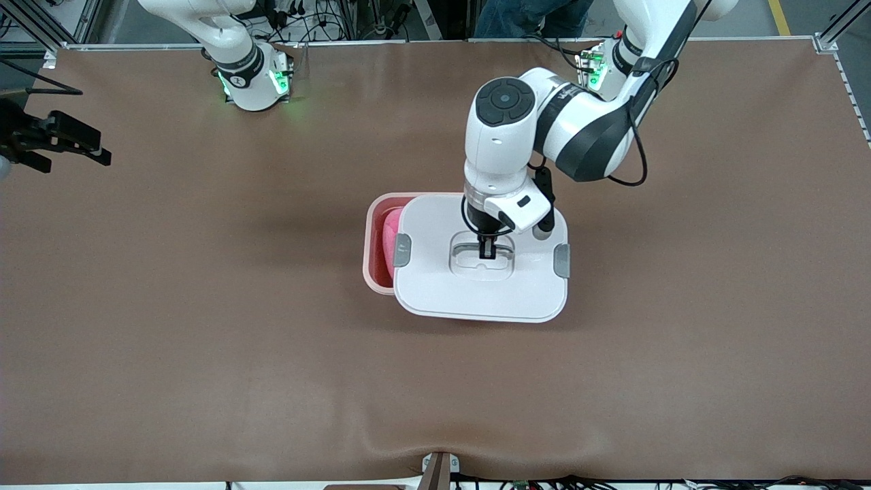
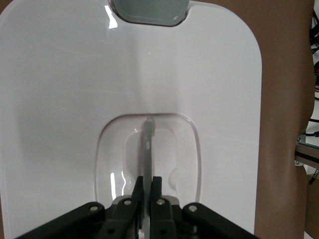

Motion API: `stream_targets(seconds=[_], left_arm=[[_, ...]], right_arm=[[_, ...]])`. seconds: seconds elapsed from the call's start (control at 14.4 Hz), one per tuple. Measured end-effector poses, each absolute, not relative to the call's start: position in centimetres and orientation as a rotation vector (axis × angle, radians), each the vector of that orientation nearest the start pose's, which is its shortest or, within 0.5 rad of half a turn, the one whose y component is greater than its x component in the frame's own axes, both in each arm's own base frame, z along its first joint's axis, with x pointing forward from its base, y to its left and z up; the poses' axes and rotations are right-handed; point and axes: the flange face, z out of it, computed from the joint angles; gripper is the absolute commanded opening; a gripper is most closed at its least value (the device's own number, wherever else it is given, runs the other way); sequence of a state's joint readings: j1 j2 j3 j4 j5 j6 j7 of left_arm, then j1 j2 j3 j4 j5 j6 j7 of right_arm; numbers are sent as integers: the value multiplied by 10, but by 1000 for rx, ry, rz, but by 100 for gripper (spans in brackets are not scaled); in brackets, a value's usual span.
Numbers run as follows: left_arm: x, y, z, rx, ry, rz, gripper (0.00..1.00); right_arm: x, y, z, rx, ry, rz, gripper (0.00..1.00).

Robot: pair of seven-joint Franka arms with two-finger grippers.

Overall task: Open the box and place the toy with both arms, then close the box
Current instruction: 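Move the lid over the box with the left gripper while the right gripper retracts, then lower the lid onto the box with the left gripper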

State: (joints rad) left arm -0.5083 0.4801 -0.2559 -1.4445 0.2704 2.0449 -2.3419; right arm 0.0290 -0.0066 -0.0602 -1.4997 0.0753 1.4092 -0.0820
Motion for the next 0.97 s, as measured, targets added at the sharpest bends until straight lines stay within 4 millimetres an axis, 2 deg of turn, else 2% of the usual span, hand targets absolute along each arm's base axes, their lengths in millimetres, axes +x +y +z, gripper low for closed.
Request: stream_targets(seconds=[0.28, 0.76, 0.97], left_arm=[[528, -474, 424, -2348, -2268, -271, 0], [507, -506, 396, -2269, -2353, -341, 0], [498, -516, 391, -2278, -2346, -395, 0]], right_arm=[[518, -27, 652, -3059, -36, 102, 100], [512, -24, 667, -3109, -56, 94, 100], [515, -24, 663, -3109, -56, 109, 100]])
